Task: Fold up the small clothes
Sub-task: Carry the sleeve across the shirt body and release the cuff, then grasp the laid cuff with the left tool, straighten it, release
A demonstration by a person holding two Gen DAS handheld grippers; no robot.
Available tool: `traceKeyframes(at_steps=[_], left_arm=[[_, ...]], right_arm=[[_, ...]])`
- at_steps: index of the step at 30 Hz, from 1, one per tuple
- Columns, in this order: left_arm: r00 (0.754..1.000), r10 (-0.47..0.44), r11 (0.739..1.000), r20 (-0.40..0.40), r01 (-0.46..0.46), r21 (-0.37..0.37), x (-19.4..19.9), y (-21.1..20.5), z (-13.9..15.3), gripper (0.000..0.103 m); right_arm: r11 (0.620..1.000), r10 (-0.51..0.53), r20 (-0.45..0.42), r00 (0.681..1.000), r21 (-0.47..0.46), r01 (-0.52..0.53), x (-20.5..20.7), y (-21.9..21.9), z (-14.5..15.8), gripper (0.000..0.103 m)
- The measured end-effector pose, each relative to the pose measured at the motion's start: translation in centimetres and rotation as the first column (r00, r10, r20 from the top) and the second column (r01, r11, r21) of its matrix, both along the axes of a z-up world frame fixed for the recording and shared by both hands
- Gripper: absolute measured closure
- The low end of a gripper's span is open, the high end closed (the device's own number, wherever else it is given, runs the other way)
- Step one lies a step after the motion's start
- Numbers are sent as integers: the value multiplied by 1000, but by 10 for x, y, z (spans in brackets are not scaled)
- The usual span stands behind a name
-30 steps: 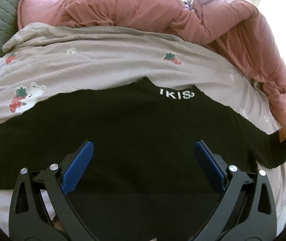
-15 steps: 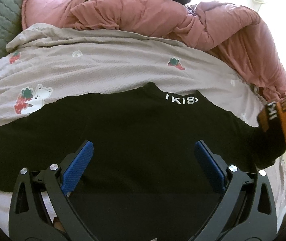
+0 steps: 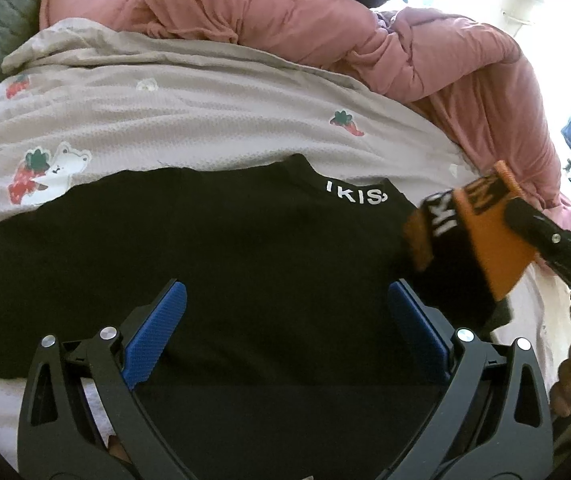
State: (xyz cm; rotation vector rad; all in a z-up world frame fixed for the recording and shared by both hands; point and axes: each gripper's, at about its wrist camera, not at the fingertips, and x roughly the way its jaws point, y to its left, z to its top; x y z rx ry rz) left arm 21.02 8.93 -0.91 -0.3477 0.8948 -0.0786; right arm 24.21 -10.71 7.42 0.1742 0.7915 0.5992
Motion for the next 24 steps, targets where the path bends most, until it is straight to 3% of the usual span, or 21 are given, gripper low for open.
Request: traceKeyframes(at_steps=[12,21,24], left_arm=[[998,-54,996,-12,53,-71,2,-2,-6,8],[998,-37,991,-53,30,-128,6,4,-24,10],[997,-19,991,-75,9,-134,8,7,-31,20]], right_arm=[[998,36,-39,999,52,-34,8,24,-19,93],[997,-74,-42,996,20,75,7,-18,-26,80],[991,-132,-29,991,-19,132,2,-39,-32,73]])
